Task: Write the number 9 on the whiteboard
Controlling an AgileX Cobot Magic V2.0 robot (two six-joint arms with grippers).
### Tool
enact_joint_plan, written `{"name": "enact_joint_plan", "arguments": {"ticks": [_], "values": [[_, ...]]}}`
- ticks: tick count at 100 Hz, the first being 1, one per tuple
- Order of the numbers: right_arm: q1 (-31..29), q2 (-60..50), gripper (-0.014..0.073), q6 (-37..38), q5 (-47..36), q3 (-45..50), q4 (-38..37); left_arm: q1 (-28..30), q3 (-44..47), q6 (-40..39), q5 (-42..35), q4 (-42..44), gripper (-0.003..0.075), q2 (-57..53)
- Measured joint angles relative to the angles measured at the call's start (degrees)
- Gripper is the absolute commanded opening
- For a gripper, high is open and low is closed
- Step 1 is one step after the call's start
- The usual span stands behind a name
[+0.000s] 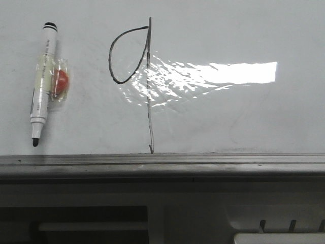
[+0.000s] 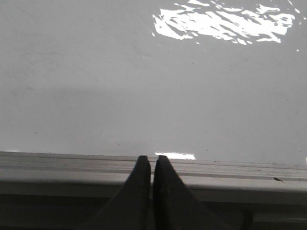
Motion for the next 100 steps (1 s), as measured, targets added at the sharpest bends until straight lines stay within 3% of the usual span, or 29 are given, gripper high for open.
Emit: {"name": "enact_joint_plan", "arguments": {"ticks": [11, 28, 55, 69, 87, 100], "values": [[-5.82, 0.0, -0.0069, 4.28, -1.23, 0.0, -6.46, 0.0, 0.0, 0.0, 0.0, 0.0, -0.002, 0.0], [-18.6, -0.52, -0.0069, 11.45, 0.7, 0.0, -8.22, 0.0, 0.0, 0.0, 0.0, 0.0, -0.002, 0.0], [-35.51, -9.34, -0.0069, 15.48, 17.82, 0.0, -8.3, 0.0, 0.0, 0.0, 0.0, 0.0, -0.002, 0.0], [-39.49, -10.07, -0.0069, 15.62, 25.22, 0.0, -8.3, 0.0, 0.0, 0.0, 0.04, 0.0, -0.002, 0.0], [-40.22, -10.07, -0.0069, 14.37, 35.25, 0.0, -7.92, 0.0, 0.0, 0.0, 0.04, 0.0, -0.002, 0.0], [-40.22, -10.07, -0.0069, 13.34, 36.11, -0.1, -7.71, 0.0, 0.0, 0.0, 0.04, 0.0, -0.002, 0.0]]}}
